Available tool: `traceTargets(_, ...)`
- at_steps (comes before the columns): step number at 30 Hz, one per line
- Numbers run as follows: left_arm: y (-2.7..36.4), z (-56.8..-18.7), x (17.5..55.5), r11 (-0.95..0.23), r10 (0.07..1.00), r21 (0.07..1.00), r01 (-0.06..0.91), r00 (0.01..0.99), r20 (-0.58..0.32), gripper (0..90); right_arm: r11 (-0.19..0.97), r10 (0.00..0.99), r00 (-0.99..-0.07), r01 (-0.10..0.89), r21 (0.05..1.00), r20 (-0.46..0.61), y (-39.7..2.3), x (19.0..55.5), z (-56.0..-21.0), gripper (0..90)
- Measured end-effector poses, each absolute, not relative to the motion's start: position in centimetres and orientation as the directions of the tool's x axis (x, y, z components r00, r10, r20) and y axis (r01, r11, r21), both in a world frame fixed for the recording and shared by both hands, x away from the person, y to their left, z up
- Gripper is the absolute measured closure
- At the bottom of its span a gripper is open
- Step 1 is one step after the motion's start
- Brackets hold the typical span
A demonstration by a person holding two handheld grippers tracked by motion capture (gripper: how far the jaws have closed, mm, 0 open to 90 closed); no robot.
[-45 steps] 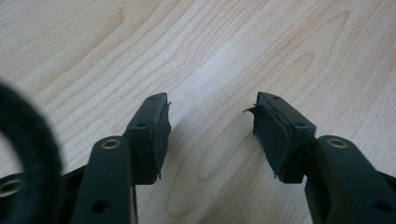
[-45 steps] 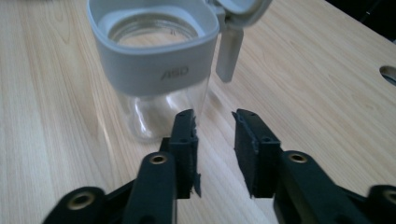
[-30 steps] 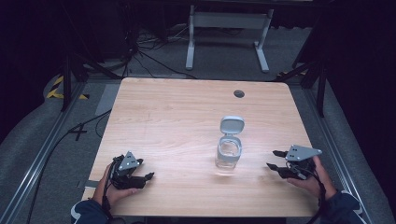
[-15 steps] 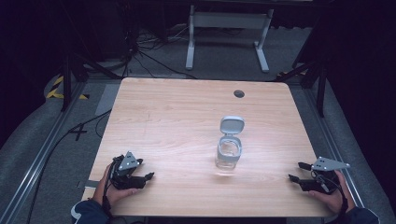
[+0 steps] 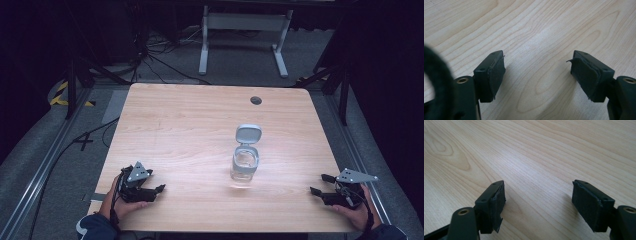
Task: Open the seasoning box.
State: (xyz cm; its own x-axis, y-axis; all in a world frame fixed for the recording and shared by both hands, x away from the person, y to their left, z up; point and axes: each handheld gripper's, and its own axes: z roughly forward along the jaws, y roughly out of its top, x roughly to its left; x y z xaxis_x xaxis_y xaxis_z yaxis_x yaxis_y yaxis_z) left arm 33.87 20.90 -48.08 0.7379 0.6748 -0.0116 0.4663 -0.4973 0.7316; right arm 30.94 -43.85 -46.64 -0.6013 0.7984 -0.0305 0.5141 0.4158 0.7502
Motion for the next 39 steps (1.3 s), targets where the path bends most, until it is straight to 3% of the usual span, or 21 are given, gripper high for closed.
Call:
traceTargets(21, 20.86, -48.06, 33.87, -0.494, 0.683, 0.729, 0.473, 0.731, -0.012, 26.6, 0.416, 0.797, -0.603, 0.515, 0.749, -0.028, -43.81, 31.06, -46.63, 26.2)
traceTargets(39, 20.76, -48.11, 34.12, -0.482, 0.705, 0.723, 0.495, 0.709, -0.015, 18.6, 0.416, 0.798, -0.602, 0.514, 0.750, -0.030, -43.80, 31.09, -46.64, 25.7)
